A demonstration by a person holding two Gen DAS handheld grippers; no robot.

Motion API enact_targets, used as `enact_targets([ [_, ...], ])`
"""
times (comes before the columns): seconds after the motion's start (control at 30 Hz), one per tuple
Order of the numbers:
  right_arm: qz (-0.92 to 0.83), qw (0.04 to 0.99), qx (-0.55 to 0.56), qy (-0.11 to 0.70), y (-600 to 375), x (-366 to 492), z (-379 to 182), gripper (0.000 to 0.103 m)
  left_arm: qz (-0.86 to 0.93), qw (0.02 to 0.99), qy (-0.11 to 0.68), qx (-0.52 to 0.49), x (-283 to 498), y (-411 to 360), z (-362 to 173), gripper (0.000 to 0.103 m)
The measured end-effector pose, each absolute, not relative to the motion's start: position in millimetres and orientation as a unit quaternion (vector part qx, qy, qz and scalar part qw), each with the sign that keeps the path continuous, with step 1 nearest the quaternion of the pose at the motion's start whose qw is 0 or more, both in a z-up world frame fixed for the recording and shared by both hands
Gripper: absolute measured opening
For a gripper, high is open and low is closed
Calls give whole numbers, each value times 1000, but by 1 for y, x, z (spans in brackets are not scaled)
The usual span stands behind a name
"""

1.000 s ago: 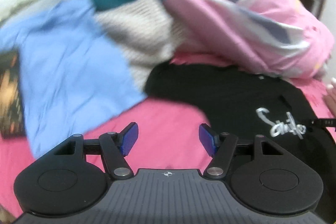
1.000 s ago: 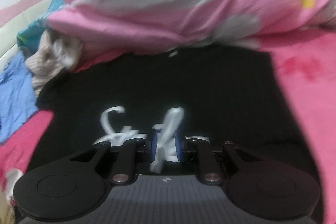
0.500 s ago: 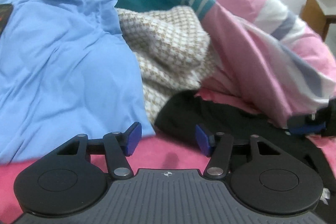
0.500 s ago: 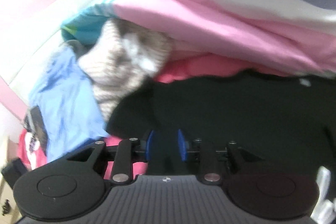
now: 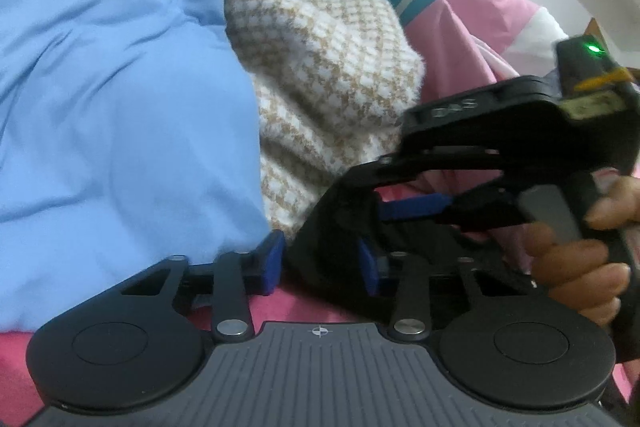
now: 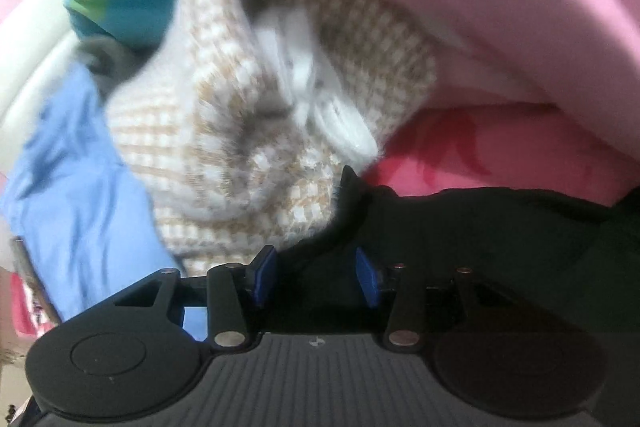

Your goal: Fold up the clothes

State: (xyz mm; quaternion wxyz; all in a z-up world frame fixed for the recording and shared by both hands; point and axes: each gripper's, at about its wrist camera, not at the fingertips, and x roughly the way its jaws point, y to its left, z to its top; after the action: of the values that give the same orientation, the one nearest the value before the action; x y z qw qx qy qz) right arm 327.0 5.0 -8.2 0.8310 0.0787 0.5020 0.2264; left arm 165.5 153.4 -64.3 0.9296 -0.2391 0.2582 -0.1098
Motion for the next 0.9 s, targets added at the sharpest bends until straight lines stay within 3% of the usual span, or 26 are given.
enact_targets([
  [0.03,223,829,70,508,11,330,-12,46,-113,928,261,-243,166,154,-66,14],
  [0.07,219,831,61,508,16,331,-13,46,-116,926,261,-247,166,155,-67,10],
  [0.13,214,835,45,505,23,332,-16,46,-122,923,261,-256,166,158,-68,5],
  [0.23,211,838,37,501,29,330,-18,37,-128,926,252,-251,162,156,-68,3],
  [0.33,210,841,45,497,27,327,-17,12,-140,931,237,-240,156,154,-63,3],
  [0.43,216,845,60,485,17,320,-10,5,-159,937,222,-216,145,145,-53,2],
  [0.9,215,875,181,395,-133,280,32,3,-268,933,229,-68,136,45,-4,2],
])
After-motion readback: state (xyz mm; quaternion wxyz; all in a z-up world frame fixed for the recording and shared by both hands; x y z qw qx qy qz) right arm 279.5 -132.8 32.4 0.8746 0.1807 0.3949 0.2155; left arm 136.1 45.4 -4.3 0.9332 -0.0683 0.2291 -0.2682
